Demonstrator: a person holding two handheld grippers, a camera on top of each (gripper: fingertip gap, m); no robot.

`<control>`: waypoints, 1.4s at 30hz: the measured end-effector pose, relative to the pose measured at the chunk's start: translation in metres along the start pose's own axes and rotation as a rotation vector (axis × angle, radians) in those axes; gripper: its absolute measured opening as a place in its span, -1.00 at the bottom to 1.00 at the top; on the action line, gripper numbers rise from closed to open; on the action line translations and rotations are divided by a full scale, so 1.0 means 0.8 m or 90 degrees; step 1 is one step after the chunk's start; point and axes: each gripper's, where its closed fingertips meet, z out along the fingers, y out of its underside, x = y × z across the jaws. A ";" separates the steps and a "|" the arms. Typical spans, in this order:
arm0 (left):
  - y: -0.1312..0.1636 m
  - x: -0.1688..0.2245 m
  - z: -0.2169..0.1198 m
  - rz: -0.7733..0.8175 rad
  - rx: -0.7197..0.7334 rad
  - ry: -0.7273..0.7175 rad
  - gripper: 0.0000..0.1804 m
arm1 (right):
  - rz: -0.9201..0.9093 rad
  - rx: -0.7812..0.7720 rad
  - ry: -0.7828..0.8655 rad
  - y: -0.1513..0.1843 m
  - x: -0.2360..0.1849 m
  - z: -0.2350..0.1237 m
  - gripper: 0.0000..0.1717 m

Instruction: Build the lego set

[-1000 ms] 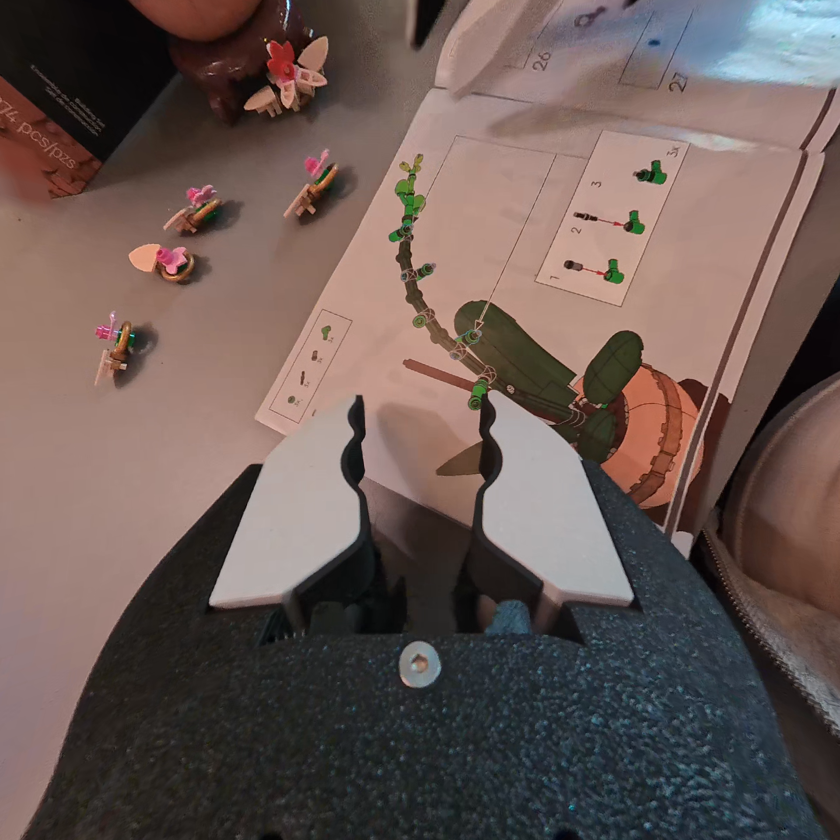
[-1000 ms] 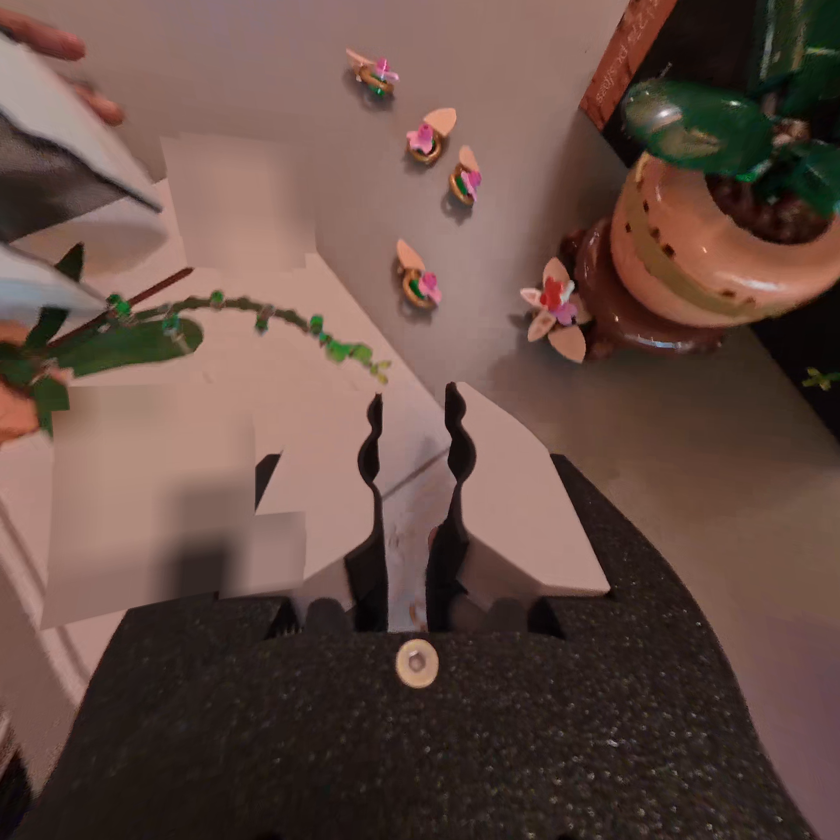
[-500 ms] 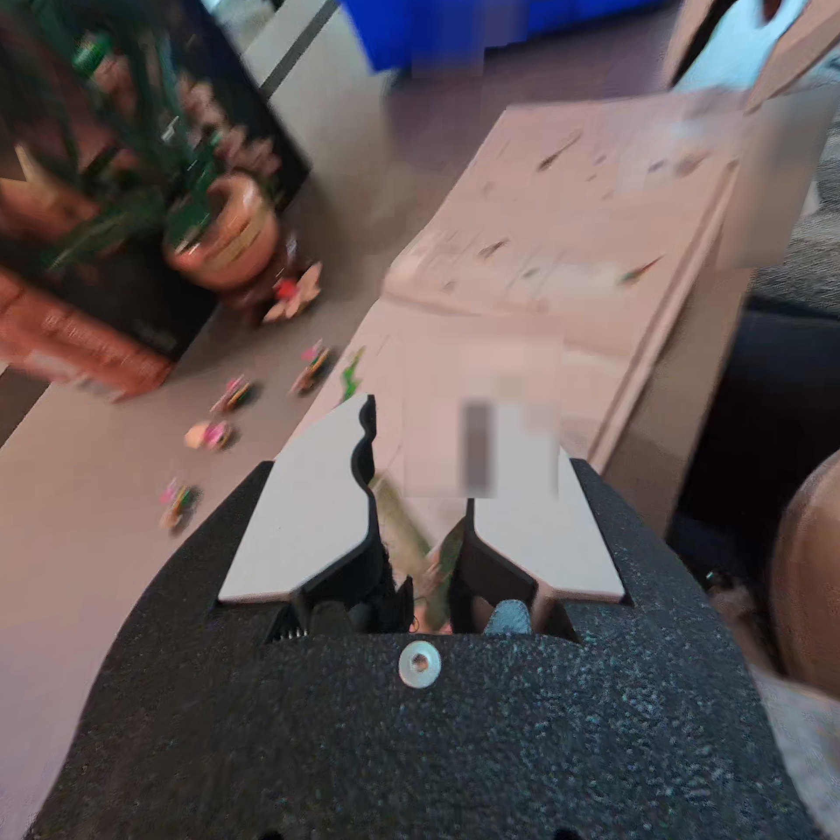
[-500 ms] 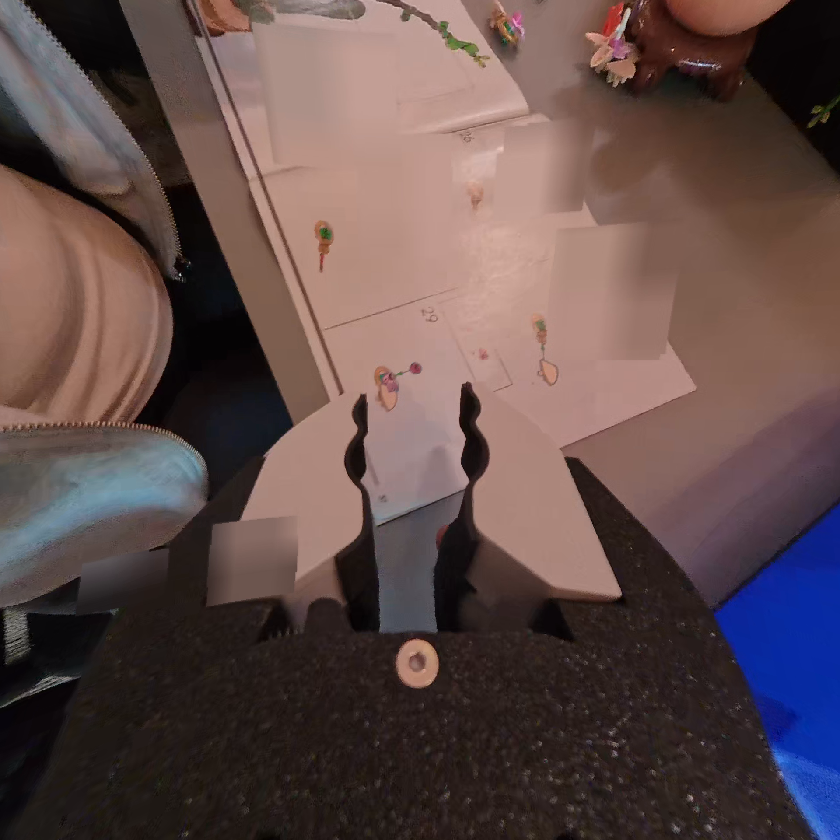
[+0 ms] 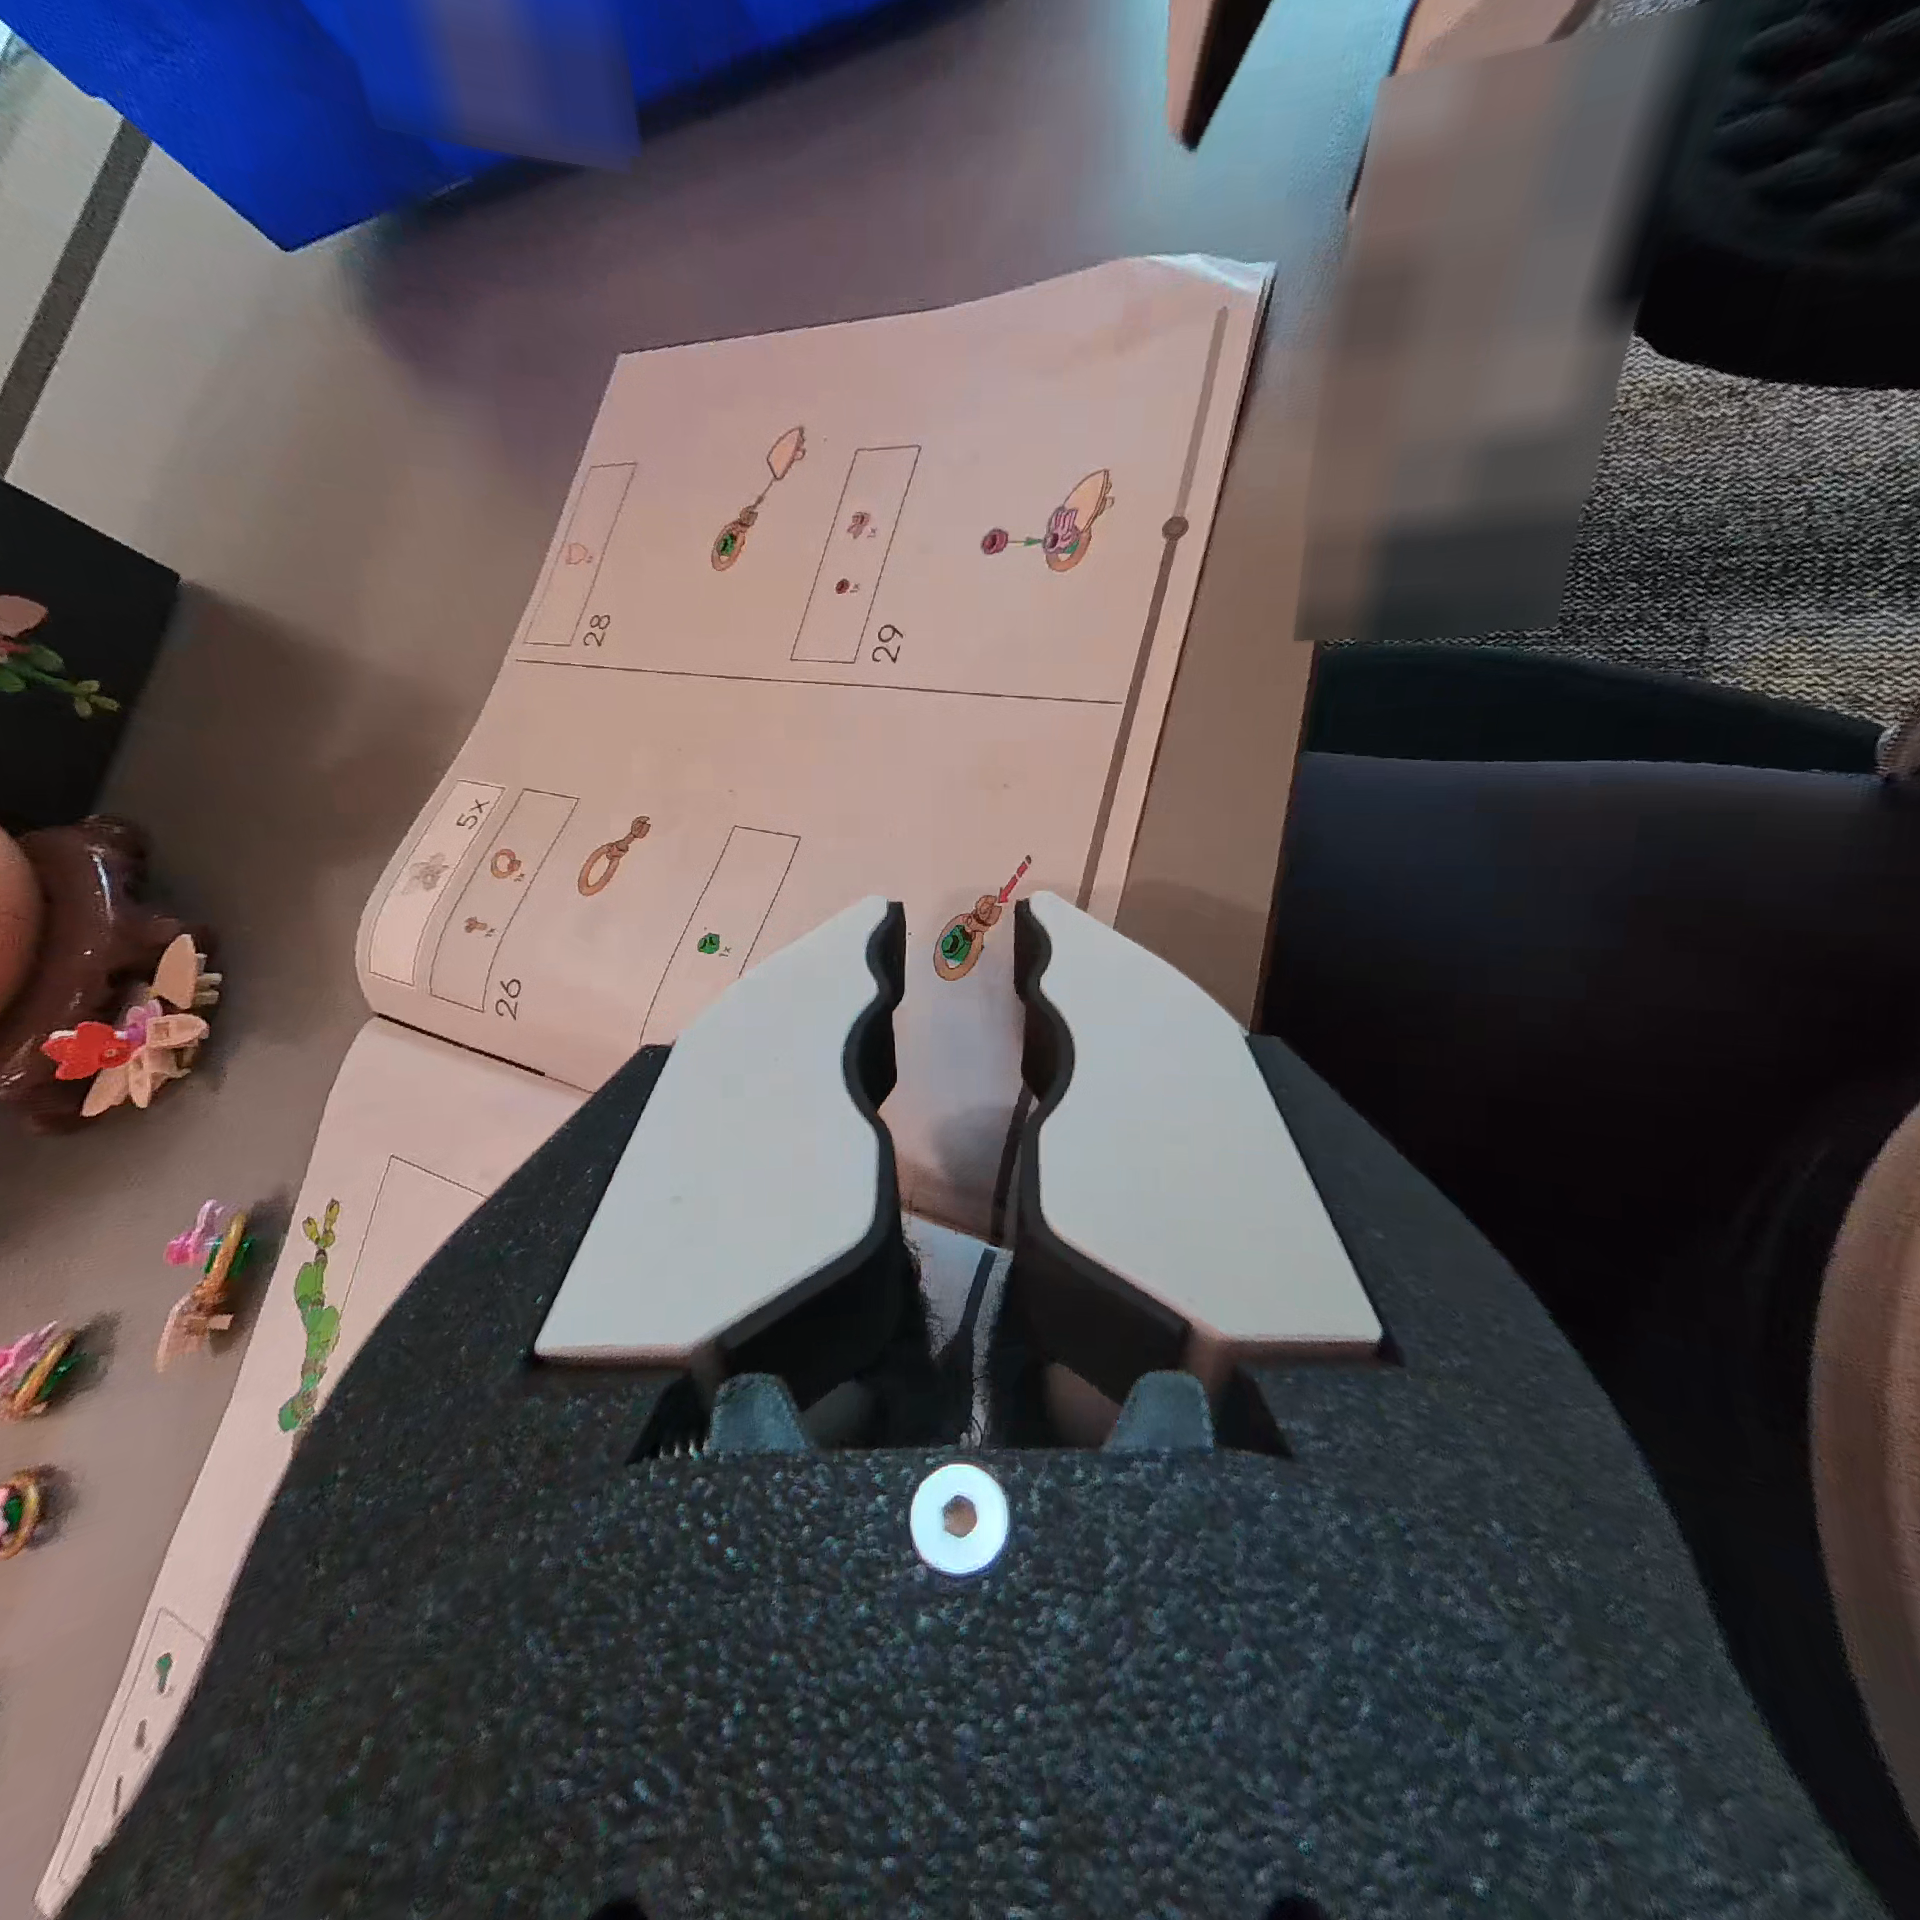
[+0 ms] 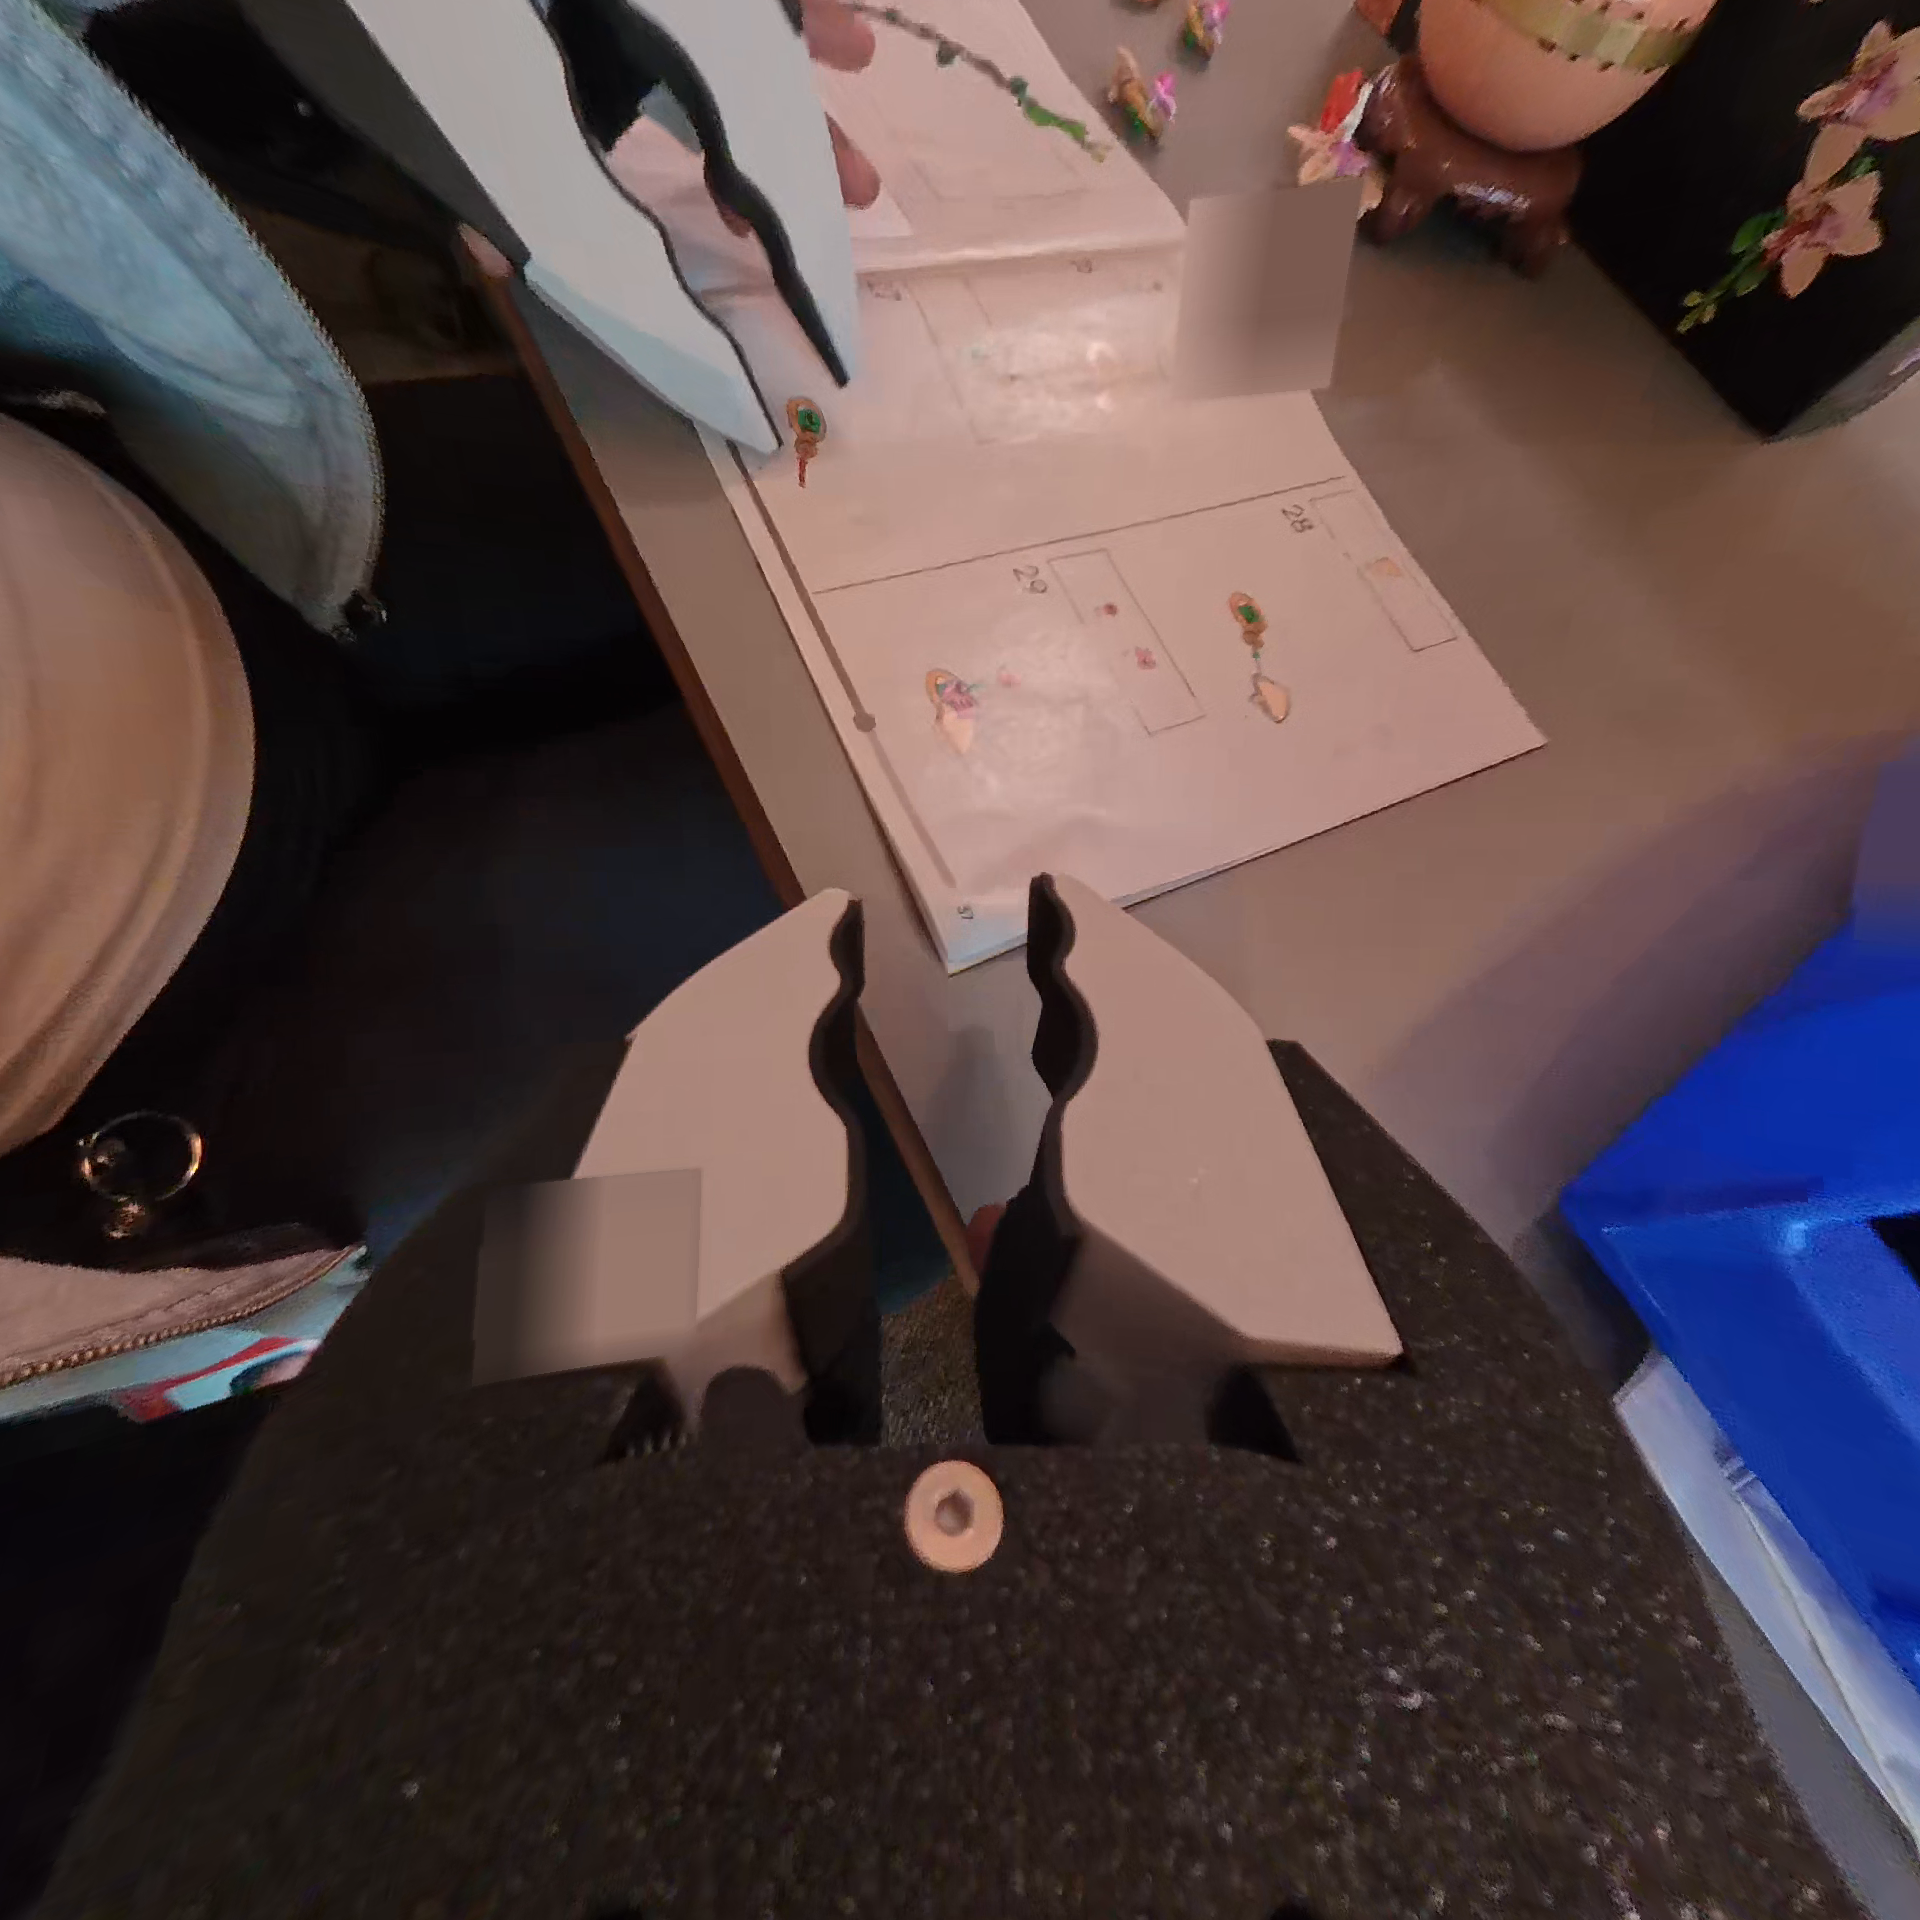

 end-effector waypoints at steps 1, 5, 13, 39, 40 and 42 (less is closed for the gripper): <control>0.000 0.000 0.000 -0.002 -0.001 -0.001 -0.78 | 0.001 0.014 0.003 -0.003 0.002 -0.001 -0.67; 0.000 0.000 0.000 -0.004 -0.007 0.005 -0.77 | -0.016 -0.011 -0.012 0.001 0.004 0.006 -0.66; 0.001 0.002 0.000 -0.023 0.009 0.030 -0.80 | -0.030 -0.048 -0.019 0.010 0.009 0.018 -0.70; -0.043 0.018 -0.012 -0.009 0.103 0.008 -0.41 | -0.078 0.045 0.008 -0.020 0.010 0.021 -1.00; -0.049 0.016 -0.013 -0.001 0.115 -0.015 -0.42 | -0.077 0.057 0.010 -0.022 0.010 0.020 -1.00; -0.061 0.013 -0.014 0.021 0.141 -0.057 -0.44 | -0.077 0.078 0.011 -0.024 0.010 0.019 -1.00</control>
